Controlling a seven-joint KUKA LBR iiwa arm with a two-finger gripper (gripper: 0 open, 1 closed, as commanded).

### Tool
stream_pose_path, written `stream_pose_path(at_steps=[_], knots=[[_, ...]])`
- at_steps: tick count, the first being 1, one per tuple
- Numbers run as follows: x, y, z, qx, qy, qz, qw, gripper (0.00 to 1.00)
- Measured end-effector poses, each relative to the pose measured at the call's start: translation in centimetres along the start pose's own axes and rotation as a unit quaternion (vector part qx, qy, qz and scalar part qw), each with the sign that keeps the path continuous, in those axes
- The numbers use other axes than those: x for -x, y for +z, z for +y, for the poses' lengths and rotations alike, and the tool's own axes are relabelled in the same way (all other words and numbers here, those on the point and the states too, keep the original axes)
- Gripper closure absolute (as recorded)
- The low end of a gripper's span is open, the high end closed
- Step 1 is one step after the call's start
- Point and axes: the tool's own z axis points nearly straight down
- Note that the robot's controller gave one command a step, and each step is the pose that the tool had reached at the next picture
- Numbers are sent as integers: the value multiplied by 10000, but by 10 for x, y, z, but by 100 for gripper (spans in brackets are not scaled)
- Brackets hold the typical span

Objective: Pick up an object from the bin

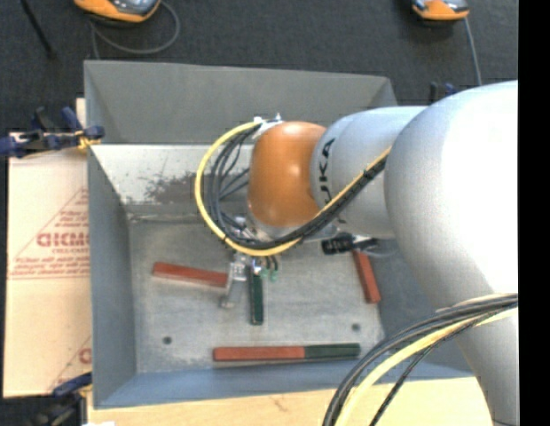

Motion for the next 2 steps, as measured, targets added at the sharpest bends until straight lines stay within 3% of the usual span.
stream_pose_path(at_steps=[1,2], knots=[[1,-4,-2,4,30,-4,10000,100],[5,-166,4,-8,-1833,-30,9831,100]])
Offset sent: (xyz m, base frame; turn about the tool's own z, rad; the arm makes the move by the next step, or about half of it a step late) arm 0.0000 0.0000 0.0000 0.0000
